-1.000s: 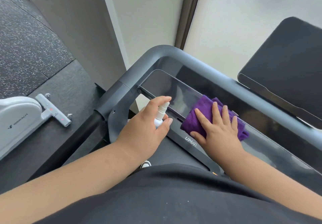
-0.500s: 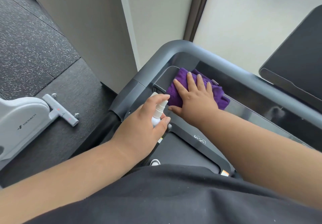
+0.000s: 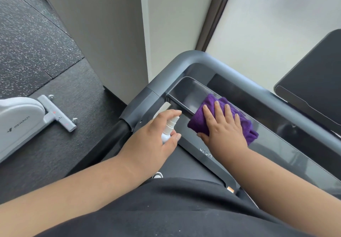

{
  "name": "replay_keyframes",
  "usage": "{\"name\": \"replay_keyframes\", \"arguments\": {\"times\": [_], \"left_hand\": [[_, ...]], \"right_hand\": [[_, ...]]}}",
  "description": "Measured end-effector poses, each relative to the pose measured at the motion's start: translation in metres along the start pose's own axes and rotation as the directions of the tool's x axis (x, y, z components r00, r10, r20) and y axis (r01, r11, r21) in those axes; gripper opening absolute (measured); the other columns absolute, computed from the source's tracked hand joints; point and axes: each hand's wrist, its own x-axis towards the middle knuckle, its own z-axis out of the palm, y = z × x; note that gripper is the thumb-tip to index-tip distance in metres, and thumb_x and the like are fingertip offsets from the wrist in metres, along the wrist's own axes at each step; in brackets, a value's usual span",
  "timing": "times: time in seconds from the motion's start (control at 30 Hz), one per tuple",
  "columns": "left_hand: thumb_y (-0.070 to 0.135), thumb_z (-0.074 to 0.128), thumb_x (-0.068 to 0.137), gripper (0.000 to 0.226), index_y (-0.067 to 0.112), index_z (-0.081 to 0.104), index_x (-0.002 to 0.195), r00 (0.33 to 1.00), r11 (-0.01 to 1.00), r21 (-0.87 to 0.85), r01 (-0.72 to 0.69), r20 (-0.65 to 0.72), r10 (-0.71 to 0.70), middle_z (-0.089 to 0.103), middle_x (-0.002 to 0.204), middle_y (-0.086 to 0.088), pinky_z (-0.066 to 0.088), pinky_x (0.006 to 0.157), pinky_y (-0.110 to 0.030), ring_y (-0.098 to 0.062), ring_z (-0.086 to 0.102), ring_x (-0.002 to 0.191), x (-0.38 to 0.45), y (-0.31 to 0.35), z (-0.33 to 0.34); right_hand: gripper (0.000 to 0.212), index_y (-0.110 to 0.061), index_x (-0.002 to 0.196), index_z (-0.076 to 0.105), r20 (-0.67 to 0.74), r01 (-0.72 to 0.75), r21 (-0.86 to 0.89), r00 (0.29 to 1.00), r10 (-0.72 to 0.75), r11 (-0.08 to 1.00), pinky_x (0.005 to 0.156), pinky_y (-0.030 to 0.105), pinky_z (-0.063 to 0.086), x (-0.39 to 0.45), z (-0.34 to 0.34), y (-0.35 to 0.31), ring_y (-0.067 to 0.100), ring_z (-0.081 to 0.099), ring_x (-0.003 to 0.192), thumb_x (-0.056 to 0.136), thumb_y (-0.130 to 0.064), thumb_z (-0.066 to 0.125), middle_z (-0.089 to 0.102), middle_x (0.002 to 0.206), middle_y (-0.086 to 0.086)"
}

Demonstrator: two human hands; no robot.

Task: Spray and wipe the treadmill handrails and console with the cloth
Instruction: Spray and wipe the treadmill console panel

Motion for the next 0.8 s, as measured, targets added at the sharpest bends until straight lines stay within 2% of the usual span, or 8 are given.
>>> {"name": "replay_keyframes", "arguments": {"times": [0.1, 0.27, 0.37, 0.53, 0.67, 0.8], "left_hand": [[0.042, 0.058, 0.092, 0.049, 0.066, 0.031, 0.125, 1.0, 1.0, -0.001, 0.012, 0.002, -0.012, 0.06, 0.1, 0.022, 0.049, 0.078, -0.026, -0.003, 0.058, 0.09, -0.003, -0.004, -0.004], [0.047, 0.055, 0.089, 0.051, 0.075, 0.025, 0.12, 1.0, 1.0, 0.013, 0.004, -0.012, -0.003, 0.061, 0.1, 0.019, 0.044, 0.077, -0.018, 0.001, 0.057, 0.093, -0.007, -0.007, -0.005], [0.046, 0.055, 0.091, 0.052, 0.076, 0.024, 0.121, 1.0, 1.0, 0.023, -0.008, 0.01, 0.008, 0.06, 0.1, 0.02, 0.045, 0.078, -0.019, 0.0, 0.057, 0.093, -0.006, -0.004, -0.005], [0.044, 0.056, 0.091, 0.049, 0.064, 0.031, 0.129, 1.0, 1.0, 0.005, -0.005, 0.015, 0.005, 0.059, 0.1, 0.022, 0.047, 0.08, -0.024, -0.002, 0.057, 0.092, -0.002, -0.003, -0.004], [0.045, 0.056, 0.09, 0.049, 0.064, 0.03, 0.127, 1.0, 1.0, -0.005, 0.004, -0.003, -0.004, 0.06, 0.098, 0.02, 0.045, 0.077, -0.019, -0.002, 0.056, 0.091, -0.002, -0.01, -0.006], [0.043, 0.059, 0.09, 0.051, 0.069, 0.03, 0.123, 1.0, 1.0, 0.006, 0.019, -0.018, -0.019, 0.061, 0.098, 0.019, 0.042, 0.077, -0.015, 0.0, 0.056, 0.092, 0.0, -0.016, -0.009]], "right_hand": [[0.092, -0.028, 0.155, 0.006, 0.015, 0.024, 0.013, 1.0, -0.024, 1.0, 0.117, 0.062, 0.019, 0.026, -0.006, -0.017, 0.043, 0.011, 0.149, 0.086, -0.07, 0.05, 0.015, 0.164, 0.013], [0.093, -0.027, 0.157, -0.003, 0.046, 0.108, 0.058, 0.993, -0.11, 0.992, 0.118, 0.062, 0.009, 0.077, -0.019, -0.056, 0.042, -0.001, 0.15, 0.089, -0.067, 0.047, 0.0, 0.166, 0.011], [0.091, -0.027, 0.157, -0.006, 0.075, 0.124, 0.08, 0.989, -0.13, 0.989, 0.119, 0.06, 0.007, 0.084, -0.025, -0.059, 0.039, -0.006, 0.151, 0.092, -0.063, 0.045, -0.006, 0.166, 0.009], [0.086, -0.029, 0.157, 0.003, 0.052, 0.132, 0.103, 0.989, -0.138, 0.986, 0.121, 0.055, 0.009, 0.044, -0.02, -0.033, 0.033, 0.001, 0.152, 0.092, -0.063, 0.047, 0.001, 0.167, 0.005], [0.084, -0.029, 0.156, 0.009, 0.027, 0.08, 0.049, 0.996, -0.081, 0.996, 0.119, 0.057, 0.017, 0.007, -0.007, -0.016, 0.036, 0.011, 0.151, 0.091, -0.06, 0.052, 0.012, 0.165, 0.007], [0.08, -0.026, 0.157, 0.011, 0.038, 0.069, 0.002, 0.997, -0.069, 0.998, 0.117, 0.061, 0.019, 0.022, -0.008, -0.026, 0.041, 0.013, 0.149, 0.093, -0.06, 0.047, 0.015, 0.165, 0.011]]}}
